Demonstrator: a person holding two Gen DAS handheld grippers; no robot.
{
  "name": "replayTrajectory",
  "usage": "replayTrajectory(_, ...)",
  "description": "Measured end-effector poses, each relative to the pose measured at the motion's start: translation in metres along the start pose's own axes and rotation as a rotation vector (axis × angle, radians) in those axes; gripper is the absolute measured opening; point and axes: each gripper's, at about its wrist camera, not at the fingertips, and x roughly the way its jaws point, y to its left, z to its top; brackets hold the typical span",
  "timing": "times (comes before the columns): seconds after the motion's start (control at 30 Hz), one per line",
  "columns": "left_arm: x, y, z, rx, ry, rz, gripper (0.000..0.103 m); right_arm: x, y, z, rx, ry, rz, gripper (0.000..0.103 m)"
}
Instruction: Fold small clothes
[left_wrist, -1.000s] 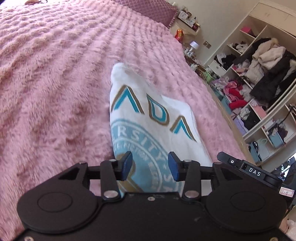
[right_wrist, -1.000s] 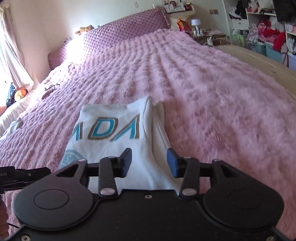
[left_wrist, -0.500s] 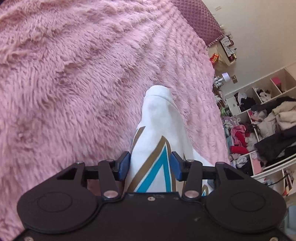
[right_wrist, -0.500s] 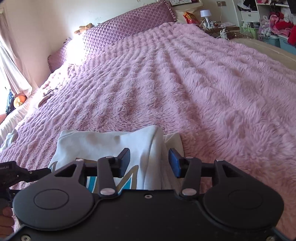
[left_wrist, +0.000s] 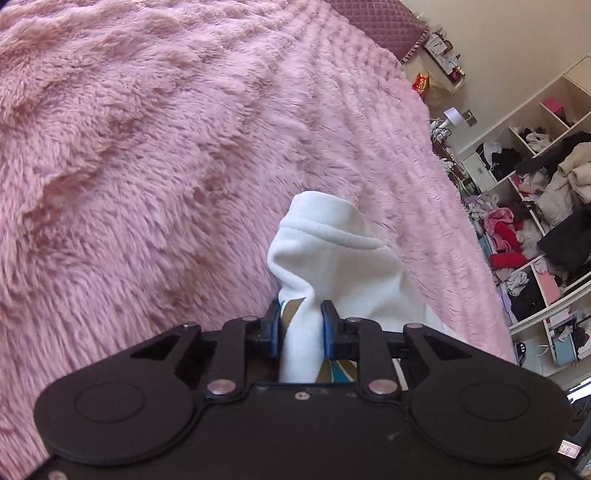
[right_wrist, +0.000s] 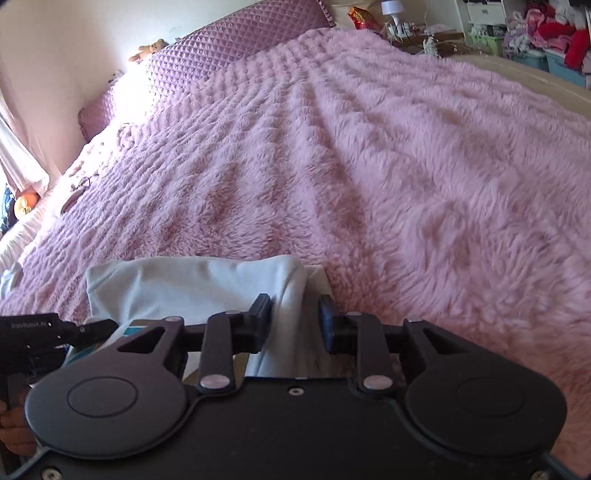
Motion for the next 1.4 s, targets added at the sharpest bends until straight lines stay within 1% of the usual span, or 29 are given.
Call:
replayTrajectory(0.03, -0.005, 0.001, 0.001, -0.007, 0.006, -0.006, 0.024, -0.005, -0.002, 0.001, 0.022, 0.004, 0.016, 0.033)
replayTrajectory(0.07, -0.013, 0.001, 0.002, -0.011, 0.01, -0.008, 0.032, -0.012, -0.003, 0.002, 0.038, 0.005, 0.023, 0.045)
replayTrajectory(0.1, -0.024, 0.0, 0.001, -0.007, 0.011, -0.013, 0.039, -0.023, -0.004, 0.001, 0.051, -0.001, 0.025, 0.047)
replayTrajectory(0.17, -0.053, -0.001, -0.008, -0.003, -0.003, -0.028, 0.042, -0.05, -0.005, -0.004, 0.043, -0.016, 0.084, 0.047)
replayTrajectory(0.23, -0.088, 0.0, -0.023, 0.013, -0.028, -0.058, 0.043, -0.081, -0.004, -0.013, 0.028, -0.02, 0.158, 0.047)
replayTrajectory(0.3, -0.123, -0.003, -0.046, 0.032, -0.067, -0.085, 0.046, -0.105, -0.001, -0.025, 0.009, -0.01, 0.221, 0.047)
replayTrajectory(0.33, -0.137, -0.004, -0.059, 0.035, -0.073, -0.104, 0.047, -0.117, 0.003, -0.034, -0.006, -0.002, 0.235, 0.047)
replayTrajectory(0.37, -0.149, -0.005, -0.073, 0.032, -0.069, -0.126, 0.047, -0.127, 0.008, -0.043, -0.024, 0.008, 0.256, 0.047)
replayTrajectory(0.43, -0.163, -0.01, -0.099, 0.03, -0.039, -0.155, 0.047, -0.138, 0.014, -0.059, -0.049, 0.036, 0.298, 0.047)
replayTrajectory(0.47, -0.167, -0.016, -0.111, 0.035, -0.027, -0.162, 0.047, -0.141, 0.017, -0.066, -0.057, 0.05, 0.306, 0.047)
replayTrajectory(0.53, -0.167, -0.022, -0.13, 0.067, 0.008, -0.176, 0.048, -0.141, 0.017, -0.077, -0.064, 0.088, 0.311, 0.047)
replayTrajectory(0.57, -0.163, -0.023, -0.14, 0.081, 0.034, -0.165, 0.049, -0.139, 0.017, -0.082, -0.066, 0.098, 0.298, 0.047)
replayTrajectory(0.6, -0.156, -0.023, -0.149, 0.084, 0.058, -0.144, 0.049, -0.137, 0.015, -0.086, -0.063, 0.106, 0.268, 0.047)
replayTrajectory(0.63, -0.153, -0.021, -0.156, 0.088, 0.057, -0.136, 0.049, -0.132, 0.011, -0.089, -0.058, 0.118, 0.231, 0.047)
replayTrajectory(0.67, -0.15, -0.016, -0.164, 0.098, 0.051, -0.139, 0.052, -0.13, 0.006, -0.091, -0.051, 0.12, 0.221, 0.042)
replayTrajectory(0.73, -0.14, -0.011, -0.171, 0.125, 0.056, -0.131, 0.052, -0.129, -0.005, -0.094, -0.01, 0.12, 0.237, 0.042)
replayTrajectory(0.77, -0.143, -0.008, -0.174, 0.113, 0.056, -0.132, 0.052, -0.129, -0.007, -0.093, 0.004, 0.125, 0.244, 0.042)
replayTrajectory(0.83, -0.149, -0.009, -0.169, 0.084, 0.063, -0.145, 0.052, -0.133, -0.005, -0.088, -0.003, 0.138, 0.242, 0.044)
replayTrajectory(0.87, -0.154, -0.007, -0.163, 0.062, 0.07, -0.159, 0.055, -0.137, -0.005, -0.083, -0.021, 0.128, 0.247, 0.048)
replayTrajectory(0.9, -0.159, -0.006, -0.156, 0.048, 0.062, -0.159, 0.058, -0.14, -0.005, -0.079, -0.037, 0.109, 0.249, 0.055)
replayTrajectory(0.97, -0.164, -0.001, -0.141, 0.04, 0.025, -0.138, 0.06, -0.144, -0.01, -0.067, -0.061, 0.061, 0.248, 0.065)
replayTrajectory(1.03, -0.16, 0.01, -0.127, -0.005, 0.014, -0.12, 0.059, -0.137, -0.021, -0.055, -0.027, 0.057, 0.26, 0.066)
replayTrajectory(1.13, -0.138, 0.031, -0.114, -0.134, 0.094, -0.16, 0.059, -0.113, -0.037, -0.048, 0.061, 0.115, 0.332, 0.067)
replayTrajectory(1.17, -0.13, 0.036, -0.113, -0.163, 0.128, -0.178, 0.059, -0.105, -0.042, -0.048, 0.081, 0.138, 0.342, 0.067)
replayTrajectory(1.2, -0.123, 0.037, -0.112, -0.181, 0.151, -0.177, 0.059, -0.097, -0.044, -0.048, 0.091, 0.154, 0.34, 0.067)
replayTrajectory(1.23, -0.116, 0.039, -0.113, -0.188, 0.178, -0.181, 0.059, -0.089, -0.045, -0.048, 0.099, 0.168, 0.337, 0.067)
replayTrajectory(1.3, -0.104, 0.038, -0.114, -0.186, 0.197, -0.172, 0.059, -0.075, -0.046, -0.051, 0.109, 0.189, 0.34, 0.067)
replayTrajectory(1.4, -0.088, 0.034, -0.113, -0.185, 0.222, -0.202, 0.061, -0.059, -0.04, -0.052, 0.117, 0.207, 0.367, 0.067)
